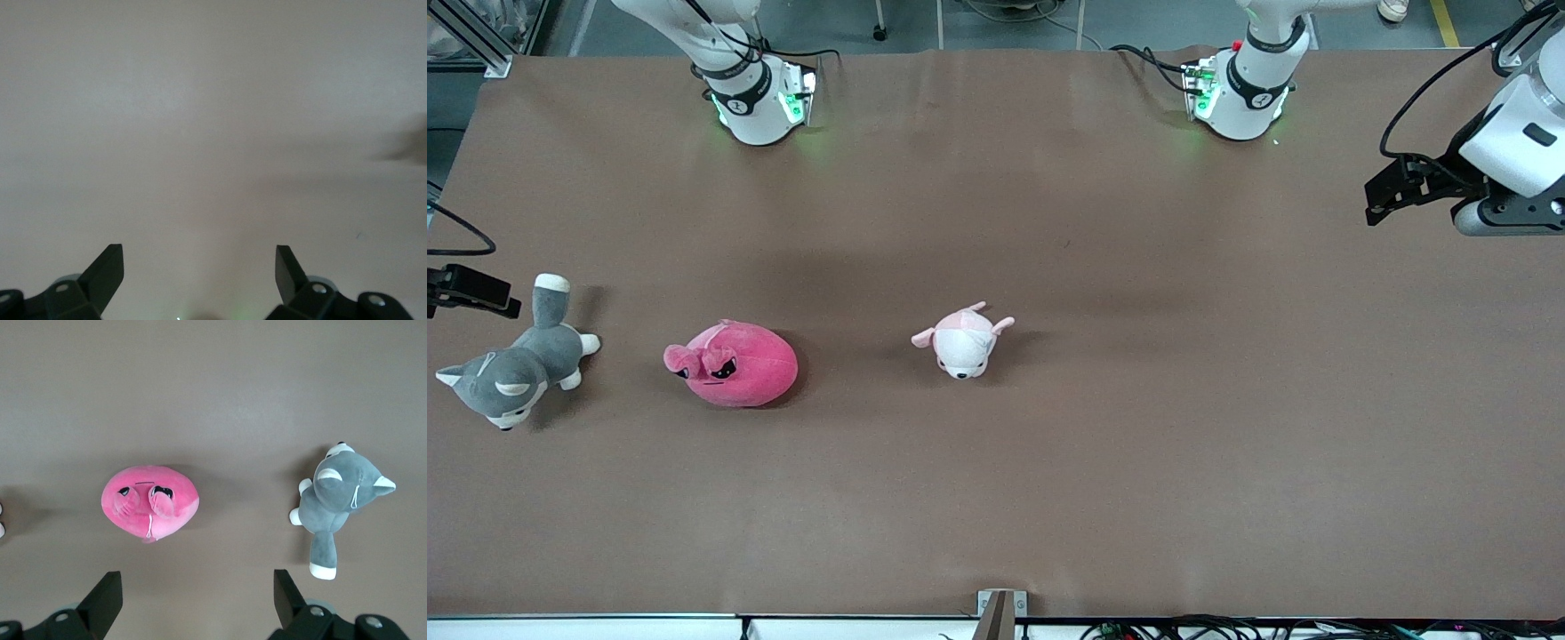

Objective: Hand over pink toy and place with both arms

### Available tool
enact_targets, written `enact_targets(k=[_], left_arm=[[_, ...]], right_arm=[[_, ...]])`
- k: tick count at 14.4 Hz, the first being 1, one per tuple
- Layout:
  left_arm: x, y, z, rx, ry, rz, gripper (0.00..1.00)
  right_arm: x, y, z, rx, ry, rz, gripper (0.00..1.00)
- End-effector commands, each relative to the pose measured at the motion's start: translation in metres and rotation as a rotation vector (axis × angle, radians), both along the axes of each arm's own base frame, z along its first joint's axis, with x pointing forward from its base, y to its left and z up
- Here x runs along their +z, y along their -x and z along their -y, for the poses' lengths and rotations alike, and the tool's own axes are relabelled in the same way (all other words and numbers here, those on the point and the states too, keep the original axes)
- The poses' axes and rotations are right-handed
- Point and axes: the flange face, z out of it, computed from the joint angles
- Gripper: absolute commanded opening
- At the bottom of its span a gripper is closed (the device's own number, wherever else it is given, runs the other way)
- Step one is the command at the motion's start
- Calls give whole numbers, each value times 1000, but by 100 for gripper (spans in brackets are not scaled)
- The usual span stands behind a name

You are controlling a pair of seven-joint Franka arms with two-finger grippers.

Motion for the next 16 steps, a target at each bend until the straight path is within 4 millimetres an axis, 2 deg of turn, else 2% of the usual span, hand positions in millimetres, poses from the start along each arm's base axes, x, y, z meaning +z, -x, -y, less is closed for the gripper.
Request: enact_targets(k=[1, 4, 8, 16], left_arm=[[9, 4, 6, -27, 16, 14, 100], [7, 2, 7, -27, 18, 11, 100], [8, 4, 9, -30, 19, 14, 100], [11, 5, 8, -29, 19, 18, 100]], right_arm=[[0, 4, 3, -12, 0, 11, 100], [-3, 1, 7, -15, 1, 40, 100], [-8, 16, 2, -10, 14, 94, 100], [2, 30, 2, -11, 11, 71, 100]])
